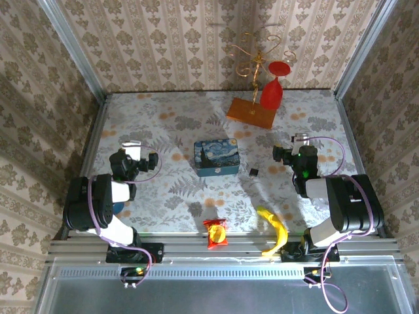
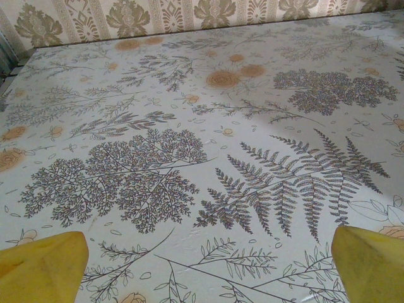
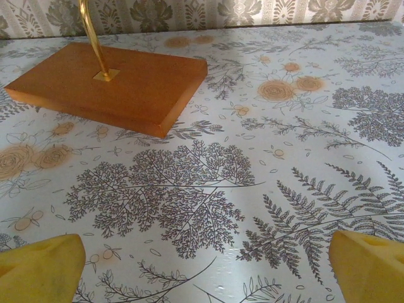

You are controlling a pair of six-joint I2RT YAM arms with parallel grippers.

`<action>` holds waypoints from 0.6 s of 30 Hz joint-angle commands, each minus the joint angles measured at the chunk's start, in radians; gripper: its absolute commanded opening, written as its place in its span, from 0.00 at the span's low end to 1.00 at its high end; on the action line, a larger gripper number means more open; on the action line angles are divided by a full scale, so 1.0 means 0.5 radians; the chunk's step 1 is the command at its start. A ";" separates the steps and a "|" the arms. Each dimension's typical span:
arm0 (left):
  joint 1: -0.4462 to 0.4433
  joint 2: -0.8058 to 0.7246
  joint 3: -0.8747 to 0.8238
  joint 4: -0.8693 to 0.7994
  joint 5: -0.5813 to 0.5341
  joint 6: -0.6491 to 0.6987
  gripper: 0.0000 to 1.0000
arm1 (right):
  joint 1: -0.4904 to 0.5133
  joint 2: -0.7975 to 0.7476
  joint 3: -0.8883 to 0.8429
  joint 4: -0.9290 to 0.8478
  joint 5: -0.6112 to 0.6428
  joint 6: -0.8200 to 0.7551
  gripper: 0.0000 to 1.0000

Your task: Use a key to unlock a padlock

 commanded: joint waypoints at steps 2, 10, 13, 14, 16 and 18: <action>-0.015 -0.005 0.050 0.004 -0.008 -0.005 1.00 | -0.006 0.012 0.038 -0.008 -0.021 -0.040 1.00; -0.016 -0.003 0.050 0.006 -0.011 -0.006 1.00 | -0.006 0.013 0.038 -0.008 -0.020 -0.040 1.00; -0.016 -0.005 0.052 0.002 -0.017 -0.007 1.00 | -0.006 0.012 0.038 -0.008 -0.021 -0.040 1.00; -0.014 -0.004 0.051 0.004 -0.017 -0.007 1.00 | -0.006 0.013 0.038 -0.008 -0.021 -0.040 1.00; -0.014 -0.005 0.049 0.005 -0.030 -0.009 1.00 | -0.005 0.011 0.038 -0.008 -0.020 -0.040 1.00; -0.014 -0.004 0.052 -0.001 -0.051 -0.019 1.00 | -0.006 0.009 0.038 -0.008 -0.019 -0.040 1.00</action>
